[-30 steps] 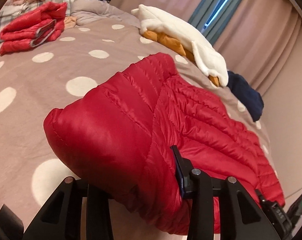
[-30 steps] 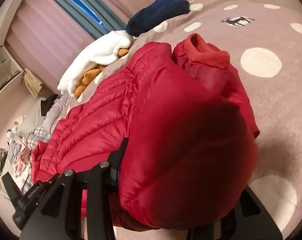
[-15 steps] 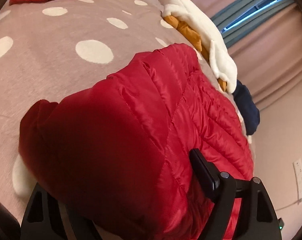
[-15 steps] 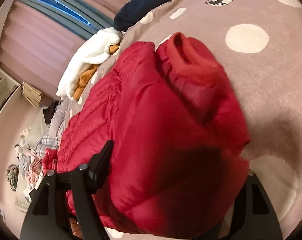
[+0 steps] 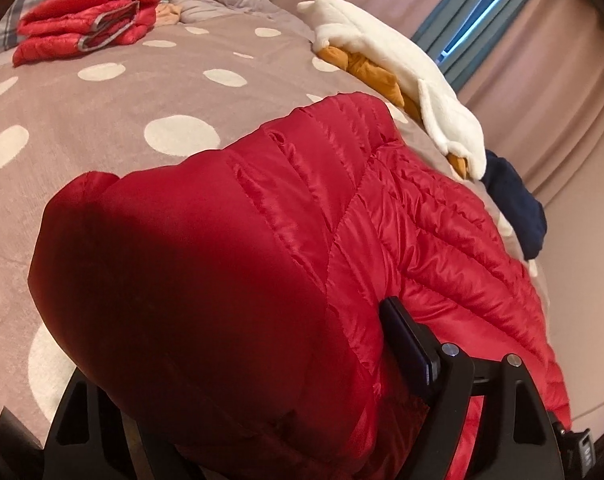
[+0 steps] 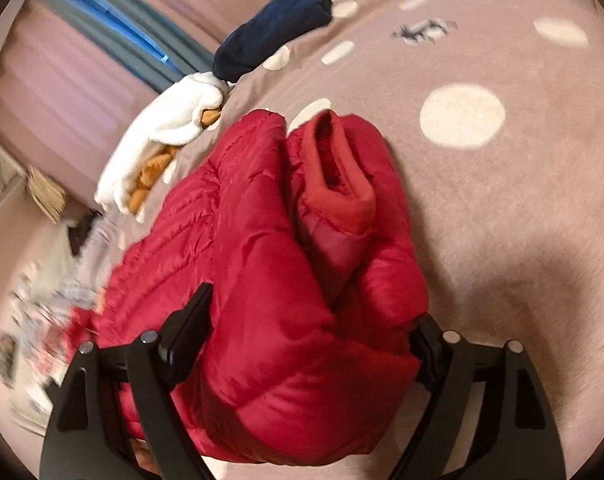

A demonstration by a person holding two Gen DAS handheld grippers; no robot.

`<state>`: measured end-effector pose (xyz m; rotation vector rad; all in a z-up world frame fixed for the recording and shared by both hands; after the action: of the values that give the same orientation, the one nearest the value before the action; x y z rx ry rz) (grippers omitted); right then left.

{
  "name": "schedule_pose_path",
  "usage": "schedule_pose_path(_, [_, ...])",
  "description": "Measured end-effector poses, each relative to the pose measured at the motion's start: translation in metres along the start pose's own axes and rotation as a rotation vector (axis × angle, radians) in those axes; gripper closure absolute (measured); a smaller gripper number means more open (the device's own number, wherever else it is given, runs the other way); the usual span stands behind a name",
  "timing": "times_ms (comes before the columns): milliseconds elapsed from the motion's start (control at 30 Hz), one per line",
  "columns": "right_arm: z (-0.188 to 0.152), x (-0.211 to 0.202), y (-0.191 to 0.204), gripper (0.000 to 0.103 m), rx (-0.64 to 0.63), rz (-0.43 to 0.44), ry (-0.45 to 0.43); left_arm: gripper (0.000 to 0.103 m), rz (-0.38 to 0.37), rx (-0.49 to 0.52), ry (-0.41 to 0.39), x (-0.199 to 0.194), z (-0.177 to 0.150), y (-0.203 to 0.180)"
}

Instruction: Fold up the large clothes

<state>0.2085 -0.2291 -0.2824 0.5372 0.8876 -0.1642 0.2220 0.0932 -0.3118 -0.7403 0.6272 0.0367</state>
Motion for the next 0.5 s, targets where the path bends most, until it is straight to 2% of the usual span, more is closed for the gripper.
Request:
schedule_pose_path(133, [-0.002,-0.002,0.008,0.028,-0.176,-0.129,-0.087,0.026,0.016,0.042,-0.017,-0.003,0.0,-0.006])
schedule_pose_path(200, [-0.005,0.002,0.006,0.028,-0.198,-0.166,-0.083,0.034,0.015,0.069,-0.035,-0.007,0.002,-0.01])
schedule_pose_path(267, [-0.006,0.012,0.0,0.028,-0.18,-0.166,-0.039,0.046,0.018,0.094,-0.066,-0.013,0.006,-0.016])
schedule_pose_path(367, [-0.006,0.019,-0.006,0.027,-0.16,-0.155,-0.003,0.057,0.056,0.208,-0.109,-0.022,0.011,-0.033])
schedule_pose_path(500, [-0.008,0.021,-0.008,0.027,-0.203,-0.198,-0.021,0.065,0.108,0.405,-0.174,-0.035,0.013,-0.069])
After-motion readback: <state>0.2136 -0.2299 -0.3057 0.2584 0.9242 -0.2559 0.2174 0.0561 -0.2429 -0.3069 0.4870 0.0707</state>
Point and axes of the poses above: each gripper's, at about its wrist camera, not at the fingertips, and x roughly the way its jaws point, y to its left, z to its top, the point moved 10 cm from there along x, roughly the way its jaws point, and after that the axes turned 15 degrees about -z, right-handed, at the moved point
